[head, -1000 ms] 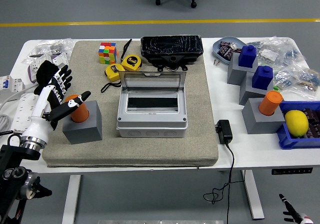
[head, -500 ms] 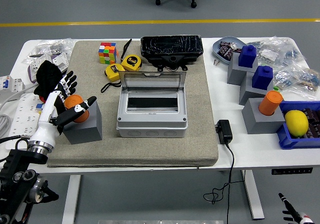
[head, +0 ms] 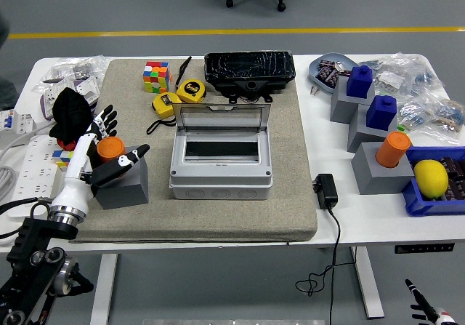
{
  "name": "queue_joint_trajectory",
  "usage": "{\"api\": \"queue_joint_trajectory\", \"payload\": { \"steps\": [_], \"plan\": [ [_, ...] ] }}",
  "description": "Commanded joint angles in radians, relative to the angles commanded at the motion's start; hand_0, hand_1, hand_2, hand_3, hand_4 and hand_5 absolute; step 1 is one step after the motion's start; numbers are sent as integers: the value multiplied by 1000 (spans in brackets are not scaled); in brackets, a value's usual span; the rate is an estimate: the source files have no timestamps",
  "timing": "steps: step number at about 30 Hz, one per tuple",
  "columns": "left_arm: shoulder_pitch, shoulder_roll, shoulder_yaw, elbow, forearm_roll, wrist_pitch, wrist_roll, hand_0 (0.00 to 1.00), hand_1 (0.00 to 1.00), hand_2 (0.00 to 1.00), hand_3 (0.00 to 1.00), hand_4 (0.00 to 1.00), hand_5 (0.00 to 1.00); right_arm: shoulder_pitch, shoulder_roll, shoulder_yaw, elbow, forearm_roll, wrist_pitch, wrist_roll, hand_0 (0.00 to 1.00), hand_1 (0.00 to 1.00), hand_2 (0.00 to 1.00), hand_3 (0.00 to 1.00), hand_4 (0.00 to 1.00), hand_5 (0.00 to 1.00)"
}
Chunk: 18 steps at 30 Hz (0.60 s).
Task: Fetch the battery,place it into the box,close the lid of the box
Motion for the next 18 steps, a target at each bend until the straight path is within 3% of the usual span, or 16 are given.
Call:
{"api": "queue_joint_trajectory", "payload": {
  "steps": [11, 12, 17, 18],
  "plan": [
    [-9, -3, 36, 19, 6, 48, -7, 806, 900, 882, 923, 998, 2, 1, 1, 5, 0, -1, -1, 0, 992, 878, 808, 804, 998, 998],
    [-11, -3, 40, 23, 5, 54, -8, 690, 751, 677, 733, 998, 2, 0, 1, 4, 0, 0, -1, 0, 992, 879, 808, 804, 998, 998],
    [-13, -4, 51, 28, 3, 76, -13, 690, 751, 677, 733, 998, 2, 0, 2, 6, 0, 0, -2, 0, 992, 879, 808, 804, 998, 998],
    [-13, -4, 52, 29, 3, 79, -13, 458, 518, 410, 435, 998, 2, 0, 2, 6, 0, 0, -2, 0, 992, 878, 808, 804, 998, 998]
  ]
}}
